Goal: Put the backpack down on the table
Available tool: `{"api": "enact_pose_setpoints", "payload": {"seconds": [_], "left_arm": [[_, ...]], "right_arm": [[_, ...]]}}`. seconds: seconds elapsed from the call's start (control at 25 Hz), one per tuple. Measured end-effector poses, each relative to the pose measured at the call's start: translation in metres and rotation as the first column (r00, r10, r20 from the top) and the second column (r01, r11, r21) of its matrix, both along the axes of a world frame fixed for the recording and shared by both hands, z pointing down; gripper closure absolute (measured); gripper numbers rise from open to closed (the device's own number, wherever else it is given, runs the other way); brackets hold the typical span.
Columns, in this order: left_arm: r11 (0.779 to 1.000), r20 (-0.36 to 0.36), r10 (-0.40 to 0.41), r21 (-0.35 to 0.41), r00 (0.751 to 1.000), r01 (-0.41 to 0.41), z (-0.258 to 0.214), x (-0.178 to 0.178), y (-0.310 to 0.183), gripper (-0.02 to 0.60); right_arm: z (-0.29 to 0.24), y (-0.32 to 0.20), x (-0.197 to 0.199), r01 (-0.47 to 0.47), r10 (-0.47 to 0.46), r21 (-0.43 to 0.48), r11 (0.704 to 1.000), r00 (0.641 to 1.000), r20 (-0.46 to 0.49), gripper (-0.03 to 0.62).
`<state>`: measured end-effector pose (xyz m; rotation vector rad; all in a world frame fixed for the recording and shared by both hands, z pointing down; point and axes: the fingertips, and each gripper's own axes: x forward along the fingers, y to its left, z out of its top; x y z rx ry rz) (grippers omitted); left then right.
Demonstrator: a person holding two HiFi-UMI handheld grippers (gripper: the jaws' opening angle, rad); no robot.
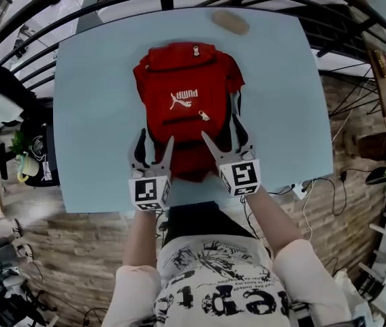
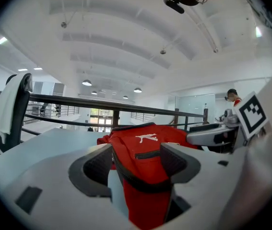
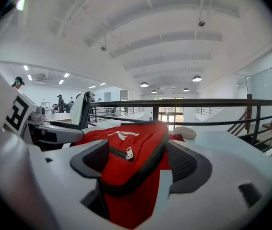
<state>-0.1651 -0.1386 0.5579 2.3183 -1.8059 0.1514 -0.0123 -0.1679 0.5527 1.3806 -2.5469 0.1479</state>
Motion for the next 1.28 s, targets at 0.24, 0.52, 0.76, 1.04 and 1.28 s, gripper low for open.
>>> {"api": "enact_pose_setpoints", "payload": {"seconds": [0.24,0.52,0.76,1.04,1.28], "left_arm": [[0.999,0.002,0.032,0.028,0.999,-0.033,-0.051,0.019,0.034,0.361],[0.986,0.092,0.1,0.126,0.991,-0.111,-0.113,0.056,0.08,0.52],[0.98,0.14,0.112,0.151,0.984,-0.133,-0.161,0.074,0.108,0.552],[0.973,0.137,0.131,0.171,0.982,-0.153,-0.196,0.081,0.119,0.558],[0.959,0.139,0.151,0.219,0.979,-0.179,-0.218,0.09,0.121,0.56]], "right_arm": [[-0.053,0.035,0.004,0.031,-0.031,0.054,0.998,0.999,-0.006,0.336],[-0.118,0.084,0.006,0.1,-0.099,0.145,0.984,0.995,-0.018,0.537],[-0.159,0.102,0.031,0.042,-0.048,0.159,0.986,0.998,0.038,0.599],[-0.188,0.125,0.035,0.101,-0.108,0.21,0.973,0.994,0.023,0.6],[-0.2,0.127,0.041,0.105,-0.125,0.202,0.974,0.988,0.092,0.602]]}}
